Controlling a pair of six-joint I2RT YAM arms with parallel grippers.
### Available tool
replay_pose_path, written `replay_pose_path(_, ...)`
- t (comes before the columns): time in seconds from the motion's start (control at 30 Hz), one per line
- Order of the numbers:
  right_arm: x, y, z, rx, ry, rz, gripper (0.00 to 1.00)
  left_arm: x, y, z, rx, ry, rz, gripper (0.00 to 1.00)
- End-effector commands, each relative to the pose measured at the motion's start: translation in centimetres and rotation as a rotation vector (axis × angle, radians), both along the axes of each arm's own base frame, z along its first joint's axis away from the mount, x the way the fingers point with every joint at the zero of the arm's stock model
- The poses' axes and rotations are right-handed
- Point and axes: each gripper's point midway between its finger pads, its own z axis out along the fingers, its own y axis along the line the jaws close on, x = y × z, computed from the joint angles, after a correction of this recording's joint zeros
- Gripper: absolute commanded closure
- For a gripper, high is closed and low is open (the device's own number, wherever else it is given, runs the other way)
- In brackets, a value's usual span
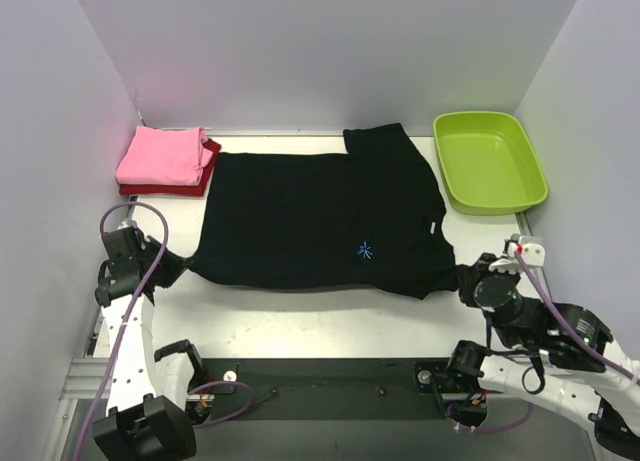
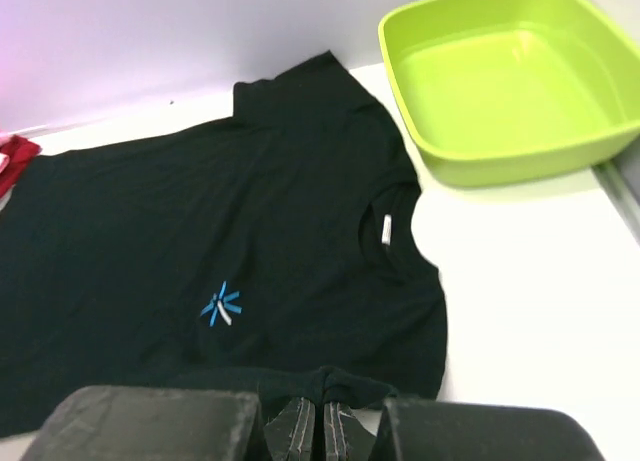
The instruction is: Fold and stack the t-shirts
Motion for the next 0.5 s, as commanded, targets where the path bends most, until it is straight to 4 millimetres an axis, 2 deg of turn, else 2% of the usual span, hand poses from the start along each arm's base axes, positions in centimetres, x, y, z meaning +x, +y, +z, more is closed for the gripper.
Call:
replay_pose_path(0.0,2.5,0.7,2.5,-0.082,-0.095,-0.051,1.00,1.5,0.5,2.6,0.029,-0.092,-0.018,1.00)
replay_pose_path(0.23,4.5,2.0,4.1,-0.105,-0.141,-0.059,1.00,2.1,0.9,3.1,0.037,-0.099,-0.008,1.00)
replay_pose_path(0.3,5.5,3.3,4.3,-0.084,-0.152,-0.020,1.00,2.4,0.8,3.2,0.031,-0.106,-0.011,1.00)
replay_pose_path(0.33,6.2,3.0,4.4,-0.072,-0.150,-0.041,1.00,2.5,0.9,3.2,0.031,-0.108,-0.010,1.00)
replay_pose_path(0.4,7.6,4.8,4.5,-0.038,-0.149,0.008,1.00,2.6,0.9,3.2,0.030,-0.112,-0.010,1.00)
replay_pose_path(0.47,8.9,5.2,4.6,-0.034,-0.155,-0.005,1.00,2.6,0.9,3.2,0.029,-0.111,-0.012,1.00)
